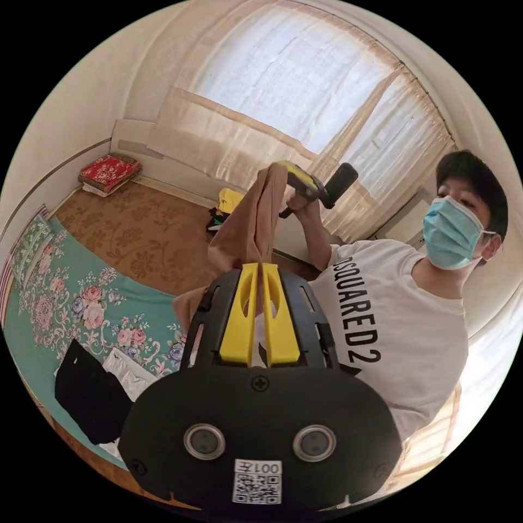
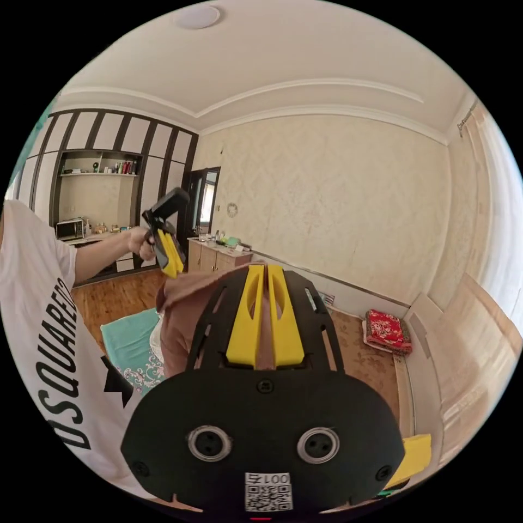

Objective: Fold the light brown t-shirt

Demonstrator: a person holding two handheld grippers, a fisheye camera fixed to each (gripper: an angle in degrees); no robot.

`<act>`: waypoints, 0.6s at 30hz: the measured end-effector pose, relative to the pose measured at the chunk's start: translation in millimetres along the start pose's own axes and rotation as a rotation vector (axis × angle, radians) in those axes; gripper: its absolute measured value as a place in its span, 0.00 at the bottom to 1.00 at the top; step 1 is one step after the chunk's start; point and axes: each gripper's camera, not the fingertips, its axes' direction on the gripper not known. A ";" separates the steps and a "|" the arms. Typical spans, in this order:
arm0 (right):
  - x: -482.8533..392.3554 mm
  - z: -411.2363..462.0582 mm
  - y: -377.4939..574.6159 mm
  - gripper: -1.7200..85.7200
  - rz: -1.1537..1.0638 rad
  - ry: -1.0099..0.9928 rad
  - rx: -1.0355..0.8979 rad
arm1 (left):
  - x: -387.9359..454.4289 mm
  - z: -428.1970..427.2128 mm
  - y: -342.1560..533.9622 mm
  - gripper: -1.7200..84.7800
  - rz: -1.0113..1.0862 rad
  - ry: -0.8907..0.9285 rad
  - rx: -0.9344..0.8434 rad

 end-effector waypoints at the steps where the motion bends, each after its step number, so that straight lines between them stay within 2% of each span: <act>1: -5.1 -4.4 -10.7 0.03 -0.017 -0.005 0.007 | 1.8 3.6 3.7 0.02 0.013 0.005 0.014; 5: -28.4 7.1 -40.1 0.03 -0.083 -0.017 -0.104 | 14.9 32.0 28.2 0.07 0.034 -0.048 0.128; 7: -47.6 17.8 -51.1 0.03 -0.123 -0.003 -0.159 | 24.2 49.9 33.6 0.12 0.013 -0.184 0.145; 9: -59.0 23.0 -58.5 0.03 -0.134 0.016 -0.195 | 37.1 76.2 33.7 0.17 -0.032 -0.418 0.151; 11: -68.3 26.3 -64.3 0.03 -0.135 0.059 -0.215 | 48.8 92.0 30.4 0.17 -0.043 -0.515 0.183; 15: -88.2 30.9 -74.6 0.03 -0.166 0.223 -0.243 | 83.3 103.9 24.5 0.16 0.042 -0.559 0.360; 18: -97.6 32.7 -77.2 0.03 -0.185 0.308 -0.255 | 98.9 111.9 15.3 0.15 0.146 -0.602 0.365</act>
